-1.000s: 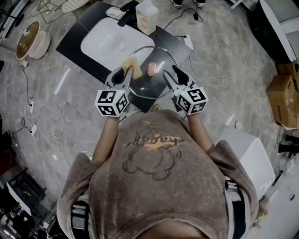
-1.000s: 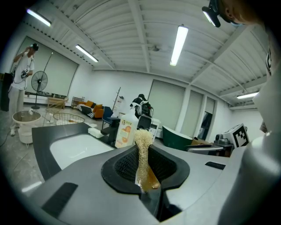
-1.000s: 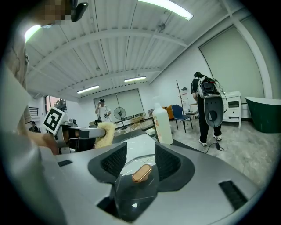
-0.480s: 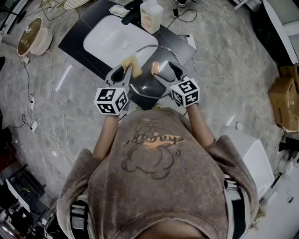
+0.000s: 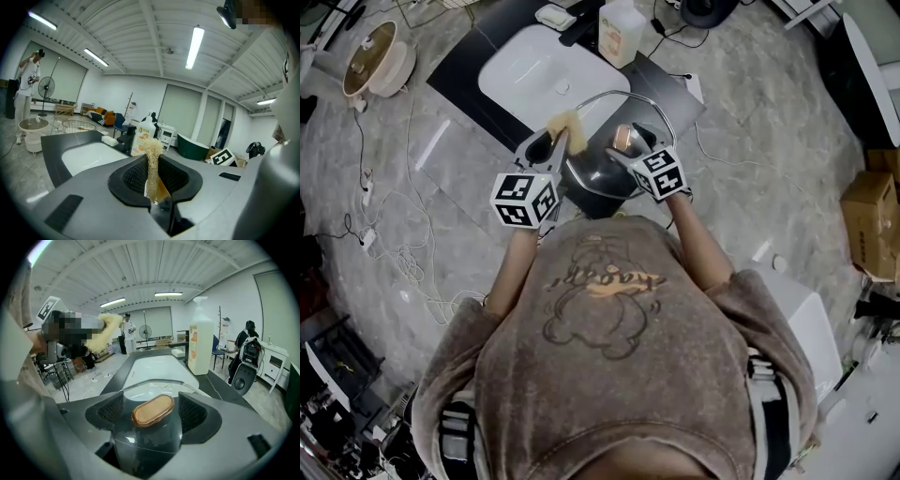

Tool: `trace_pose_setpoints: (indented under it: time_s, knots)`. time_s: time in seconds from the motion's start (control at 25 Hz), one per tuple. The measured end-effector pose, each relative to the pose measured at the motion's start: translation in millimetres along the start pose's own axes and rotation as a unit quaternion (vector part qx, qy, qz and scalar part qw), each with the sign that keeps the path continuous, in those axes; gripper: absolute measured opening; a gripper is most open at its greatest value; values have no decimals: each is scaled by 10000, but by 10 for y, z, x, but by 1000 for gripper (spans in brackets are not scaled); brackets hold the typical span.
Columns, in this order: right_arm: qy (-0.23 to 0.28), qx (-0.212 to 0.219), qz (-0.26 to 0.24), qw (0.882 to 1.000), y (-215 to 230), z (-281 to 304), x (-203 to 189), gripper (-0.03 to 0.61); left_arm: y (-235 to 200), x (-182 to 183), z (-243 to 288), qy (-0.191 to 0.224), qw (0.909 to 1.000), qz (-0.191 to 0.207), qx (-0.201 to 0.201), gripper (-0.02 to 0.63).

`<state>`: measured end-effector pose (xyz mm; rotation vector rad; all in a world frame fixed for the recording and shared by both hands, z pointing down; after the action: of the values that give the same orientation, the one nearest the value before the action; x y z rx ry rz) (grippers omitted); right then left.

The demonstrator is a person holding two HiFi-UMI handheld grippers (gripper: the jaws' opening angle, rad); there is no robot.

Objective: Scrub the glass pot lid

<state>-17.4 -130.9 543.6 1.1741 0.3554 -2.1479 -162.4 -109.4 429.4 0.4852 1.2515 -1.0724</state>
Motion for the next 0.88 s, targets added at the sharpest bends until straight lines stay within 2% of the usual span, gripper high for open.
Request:
trace_pose_setpoints:
  time_s: [0.2,0.28,0.36,0.56,0.72,0.88]
  knots:
    - [-302,-35,-128,9995,-6,138,-95,347,-55,1,29,-40,9999,-4,-115,66]
    - [-388,-123,-140,9991,4,156,-119,325,-67,14,58,-75,9998,-4,-188,66]
    - [-419,-180,-124,9989,5,162,-124,301,-69,12,114,-139,9994,-8,-304,66]
    - [-456,-222,-123,9986,-22,179,-115,299,-72,-12,321,-292,9979,37,-582,66]
    - [-516,-284,-115,9982,-5,209,-116,299,-42,22,622,-497,9935,245,-997,66]
    - [-533,-311,-86,9981,-12,218,-113,299,43,97,980,-792,9820,510,-1638,66]
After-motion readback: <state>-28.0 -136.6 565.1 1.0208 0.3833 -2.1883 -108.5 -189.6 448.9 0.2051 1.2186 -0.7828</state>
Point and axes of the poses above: the fingertips, and each gripper's own axes: z forward along the fingers, y to its right, x out of its top, the point moved 3 cm from there along -z, backward along the fingers, and after that the axes turned 1 degree about -y, right-handed, at the moved point
